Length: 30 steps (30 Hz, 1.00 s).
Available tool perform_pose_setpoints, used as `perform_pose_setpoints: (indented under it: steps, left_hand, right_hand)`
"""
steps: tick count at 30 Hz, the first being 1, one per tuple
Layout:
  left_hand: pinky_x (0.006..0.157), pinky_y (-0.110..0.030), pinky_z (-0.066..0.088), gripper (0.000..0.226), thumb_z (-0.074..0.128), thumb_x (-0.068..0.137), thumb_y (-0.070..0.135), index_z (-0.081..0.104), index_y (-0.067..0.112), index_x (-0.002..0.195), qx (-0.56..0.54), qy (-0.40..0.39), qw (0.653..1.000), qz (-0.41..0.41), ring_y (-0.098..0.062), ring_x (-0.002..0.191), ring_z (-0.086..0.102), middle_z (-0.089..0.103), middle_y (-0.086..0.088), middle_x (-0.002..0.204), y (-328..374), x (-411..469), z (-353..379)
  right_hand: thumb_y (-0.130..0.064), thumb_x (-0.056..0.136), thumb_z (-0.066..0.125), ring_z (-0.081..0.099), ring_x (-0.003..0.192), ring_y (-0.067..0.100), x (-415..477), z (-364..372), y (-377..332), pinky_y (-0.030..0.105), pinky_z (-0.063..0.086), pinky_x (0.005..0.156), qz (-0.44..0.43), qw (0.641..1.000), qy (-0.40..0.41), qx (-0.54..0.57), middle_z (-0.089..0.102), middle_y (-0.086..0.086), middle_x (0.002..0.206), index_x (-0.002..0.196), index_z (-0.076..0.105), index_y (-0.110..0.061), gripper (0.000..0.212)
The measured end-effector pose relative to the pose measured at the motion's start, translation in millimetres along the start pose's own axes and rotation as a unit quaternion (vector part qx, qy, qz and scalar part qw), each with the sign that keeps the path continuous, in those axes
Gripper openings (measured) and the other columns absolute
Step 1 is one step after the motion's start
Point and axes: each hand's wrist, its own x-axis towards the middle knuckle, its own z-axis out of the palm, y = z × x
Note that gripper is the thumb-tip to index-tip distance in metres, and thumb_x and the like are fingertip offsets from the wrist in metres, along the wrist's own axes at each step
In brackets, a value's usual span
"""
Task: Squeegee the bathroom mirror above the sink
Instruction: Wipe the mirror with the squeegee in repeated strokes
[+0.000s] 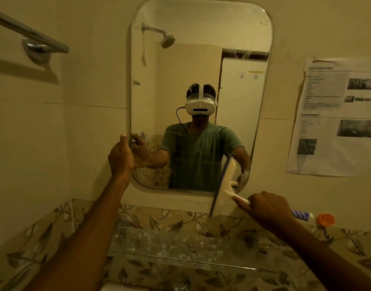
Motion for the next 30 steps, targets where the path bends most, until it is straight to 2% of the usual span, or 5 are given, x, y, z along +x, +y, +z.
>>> perform_pose_setpoints:
  steps: [10, 15, 20, 24, 30]
  left_hand:
    - [0.087, -0.046, 0.048, 0.055, 0.031, 0.101, 0.046, 0.066, 0.003, 0.103, 0.002, 0.001, 1.0, 0.008, -0.035, 0.104, 0.059, 0.065, -0.02, 0.111, -4.7, 0.1, -2.4]
    - [0.089, -0.045, 0.048, 0.054, 0.031, 0.101, 0.045, 0.066, 0.003, 0.106, -0.005, 0.01, 1.0, -0.002, -0.035, 0.107, 0.058, 0.064, -0.02, 0.116, -4.6, -0.1, 1.4]
    - [0.085, -0.042, 0.046, 0.057, 0.03, 0.101, 0.046, 0.065, 0.002, 0.108, -0.006, 0.006, 1.0, -0.002, -0.035, 0.107, 0.058, 0.064, -0.02, 0.116, -4.8, 0.4, 0.2]
    - [0.084, -0.04, 0.044, 0.057, 0.029, 0.101, 0.045, 0.066, 0.002, 0.109, 0.004, 0.01, 1.0, 0.011, -0.036, 0.108, 0.057, 0.064, -0.02, 0.116, -6.1, 2.5, -0.2]
    - [0.082, -0.04, 0.047, 0.049, 0.035, 0.101, 0.041, 0.065, 0.002, 0.1, 0.024, 0.029, 0.997, 0.06, -0.032, 0.1, 0.06, 0.066, -0.018, 0.106, -7.8, -3.3, 6.1]
  right_hand:
    - [-0.086, 0.062, -0.025, 0.043, 0.045, 0.004, -24.4, 8.5, 28.9, 0.016, 0.031, 0.046, 0.024, 0.999, 0.038, 0.006, 0.05, -0.008, 0.053, 0.057, 0.044, -0.028, 0.089]
    - [-0.073, 0.087, 0.013, 0.04, 0.047, 0.005, 5.7, -21.4, -40.8, 0.019, 0.037, 0.051, -0.046, 0.998, 0.023, 0.04, 0.045, -0.008, 0.057, 0.065, 0.048, -0.026, 0.062]
    - [-0.075, 0.084, 0.007, 0.051, 0.057, 0.013, 49.7, -34.0, -104.5, 0.028, 0.039, 0.054, -0.114, 0.99, 0.087, -0.004, 0.057, -0.001, 0.068, 0.069, 0.063, -0.018, 0.081]
    - [-0.079, 0.081, 0.006, 0.05, 0.069, 0.014, 33.3, -24.9, -68.4, 0.03, 0.046, 0.058, -0.079, 0.995, 0.061, 0.011, 0.046, -0.003, 0.084, 0.092, 0.064, -0.015, 0.087]
    - [-0.084, 0.065, -0.003, 0.051, 0.052, 0.008, -19.3, 9.3, 30.6, 0.022, 0.044, 0.054, 0.037, 0.999, -0.011, 0.004, 0.057, -0.006, 0.06, 0.067, 0.061, -0.023, 0.089]
